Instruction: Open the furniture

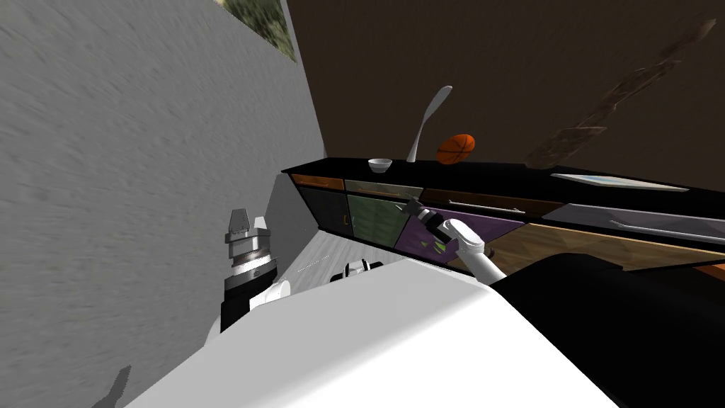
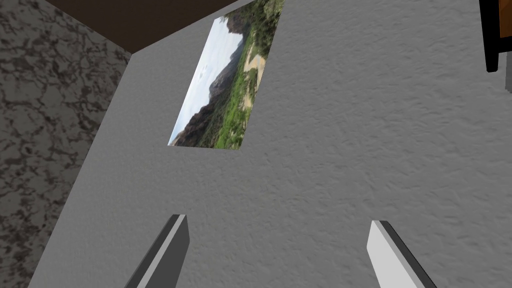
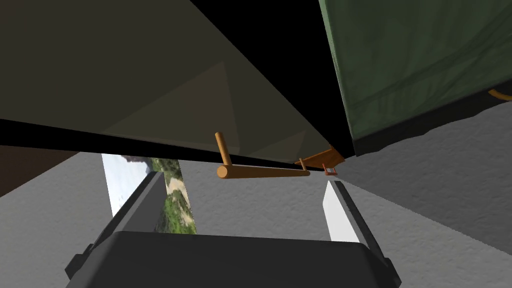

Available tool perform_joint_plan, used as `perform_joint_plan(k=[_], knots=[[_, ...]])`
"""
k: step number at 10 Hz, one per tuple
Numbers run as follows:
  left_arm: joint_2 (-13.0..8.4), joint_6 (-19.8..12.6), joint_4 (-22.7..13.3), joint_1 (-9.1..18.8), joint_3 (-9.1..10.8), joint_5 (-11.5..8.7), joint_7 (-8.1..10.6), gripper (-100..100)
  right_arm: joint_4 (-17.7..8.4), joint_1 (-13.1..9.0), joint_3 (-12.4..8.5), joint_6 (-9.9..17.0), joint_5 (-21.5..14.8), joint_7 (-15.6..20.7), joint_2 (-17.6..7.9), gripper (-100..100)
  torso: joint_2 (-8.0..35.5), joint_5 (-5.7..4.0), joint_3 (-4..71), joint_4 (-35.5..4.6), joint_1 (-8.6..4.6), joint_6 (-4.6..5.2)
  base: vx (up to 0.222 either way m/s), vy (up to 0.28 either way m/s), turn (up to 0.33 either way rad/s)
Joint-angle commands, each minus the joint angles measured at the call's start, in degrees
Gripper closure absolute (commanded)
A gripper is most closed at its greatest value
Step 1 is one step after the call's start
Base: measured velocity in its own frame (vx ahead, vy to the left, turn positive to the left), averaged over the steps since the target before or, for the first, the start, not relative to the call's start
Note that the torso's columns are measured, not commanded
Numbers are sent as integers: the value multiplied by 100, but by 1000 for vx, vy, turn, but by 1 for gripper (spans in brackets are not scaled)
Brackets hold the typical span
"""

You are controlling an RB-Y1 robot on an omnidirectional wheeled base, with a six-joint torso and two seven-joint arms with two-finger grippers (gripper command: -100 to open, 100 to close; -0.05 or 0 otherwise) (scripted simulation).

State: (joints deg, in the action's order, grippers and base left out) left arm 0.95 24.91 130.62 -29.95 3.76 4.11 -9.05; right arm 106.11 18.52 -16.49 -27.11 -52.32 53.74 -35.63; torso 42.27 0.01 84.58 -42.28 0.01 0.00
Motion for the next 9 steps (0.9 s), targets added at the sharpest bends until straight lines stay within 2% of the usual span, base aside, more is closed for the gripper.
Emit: perform_joint_plan(k=[1,3,4,9], knots=[[0,0,0,0,0,0,0,0,-159,-79,-65,-1,-197,281,-131,-100,3,-1,-2,-1,-3,0,10,36,15],[0,0,0,0,0,0,0,0,-129,-68,-45,-2,-155,226,-95,-100,5,-2,-3,-1,-8,0,3,8,2],[0,0,0,0,0,0,0,0,-128,-68,-45,-2,-154,224,-94,100,5,-3,-3,-1,-9,0,0,0,0],[1,0,0,2,-1,0,0,0,-6,3,-53,-23,-143,148,-162,100,5,1,-5,-3,3,0,-127,95,-40]])
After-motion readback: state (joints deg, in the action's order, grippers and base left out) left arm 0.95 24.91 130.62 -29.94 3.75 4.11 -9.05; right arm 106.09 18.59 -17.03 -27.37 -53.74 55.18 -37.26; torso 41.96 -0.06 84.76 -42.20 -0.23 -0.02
